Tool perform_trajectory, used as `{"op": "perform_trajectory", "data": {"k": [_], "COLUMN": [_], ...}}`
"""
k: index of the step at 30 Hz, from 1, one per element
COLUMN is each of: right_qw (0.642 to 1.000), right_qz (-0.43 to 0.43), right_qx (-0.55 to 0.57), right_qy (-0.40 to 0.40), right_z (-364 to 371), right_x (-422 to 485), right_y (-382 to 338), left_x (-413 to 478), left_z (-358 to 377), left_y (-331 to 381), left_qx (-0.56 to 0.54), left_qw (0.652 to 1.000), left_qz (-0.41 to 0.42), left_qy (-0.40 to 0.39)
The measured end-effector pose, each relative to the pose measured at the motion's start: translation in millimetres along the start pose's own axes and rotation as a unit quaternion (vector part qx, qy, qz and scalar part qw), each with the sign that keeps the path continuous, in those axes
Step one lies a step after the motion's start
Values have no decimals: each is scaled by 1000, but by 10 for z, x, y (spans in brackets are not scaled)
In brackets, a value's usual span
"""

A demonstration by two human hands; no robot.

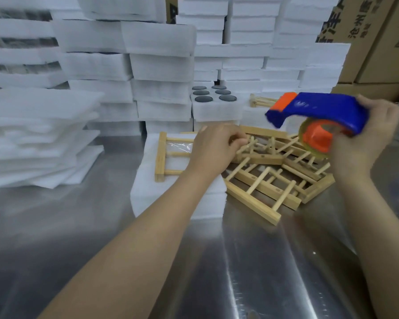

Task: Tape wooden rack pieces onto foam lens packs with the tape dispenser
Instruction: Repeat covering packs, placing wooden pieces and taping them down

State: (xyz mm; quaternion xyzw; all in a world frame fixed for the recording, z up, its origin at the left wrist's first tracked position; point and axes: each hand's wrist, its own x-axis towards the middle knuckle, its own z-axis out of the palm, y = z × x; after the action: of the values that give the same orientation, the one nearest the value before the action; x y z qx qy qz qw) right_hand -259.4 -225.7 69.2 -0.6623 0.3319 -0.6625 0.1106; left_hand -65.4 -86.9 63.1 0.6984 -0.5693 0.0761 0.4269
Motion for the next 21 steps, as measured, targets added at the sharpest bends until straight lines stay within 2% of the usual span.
{"op": "perform_trajectory", "data": {"k": [2, 4, 6, 8, 10, 13, 15, 17, 18, 19, 21], "right_qw": [979, 903, 827, 788, 785, 824, 875, 941, 967, 982, 979], "right_qz": [200, 408, 520, 555, 551, 505, 430, 265, 175, 120, 107], "right_qx": [46, 119, 172, 193, 184, 127, 34, -113, -115, -73, 70], "right_qy": [7, -53, -132, -186, -216, -225, -220, -180, -144, -125, -160], "right_z": [-31, -44, -34, 15, 75, 151, 173, 173, 189, 221, 311], "right_x": [88, 143, 166, 140, 80, 30, -26, -126, -189, -249, -346], "right_y": [29, 102, 120, 105, 97, 93, 111, 80, 4, -97, -294], "left_x": [11, 3, 1, -10, -18, -8, 7, 20, 23, 23, 27], "left_z": [14, 19, 18, 25, 27, 24, 26, 34, 37, 39, 45], "left_y": [8, 12, 25, 41, 55, 43, 40, 36, 33, 31, 24], "left_qx": [3, -8, -59, -93, -104, -142, -152, -152, -155, -161, -171], "left_qw": [1000, 999, 994, 989, 986, 978, 975, 975, 975, 974, 971], "left_qz": [-16, -45, -84, -108, -115, -137, -149, -149, -148, -150, -155], "left_qy": [-12, -29, -44, -50, -56, -63, -66, -67, -63, -59, -53]}}
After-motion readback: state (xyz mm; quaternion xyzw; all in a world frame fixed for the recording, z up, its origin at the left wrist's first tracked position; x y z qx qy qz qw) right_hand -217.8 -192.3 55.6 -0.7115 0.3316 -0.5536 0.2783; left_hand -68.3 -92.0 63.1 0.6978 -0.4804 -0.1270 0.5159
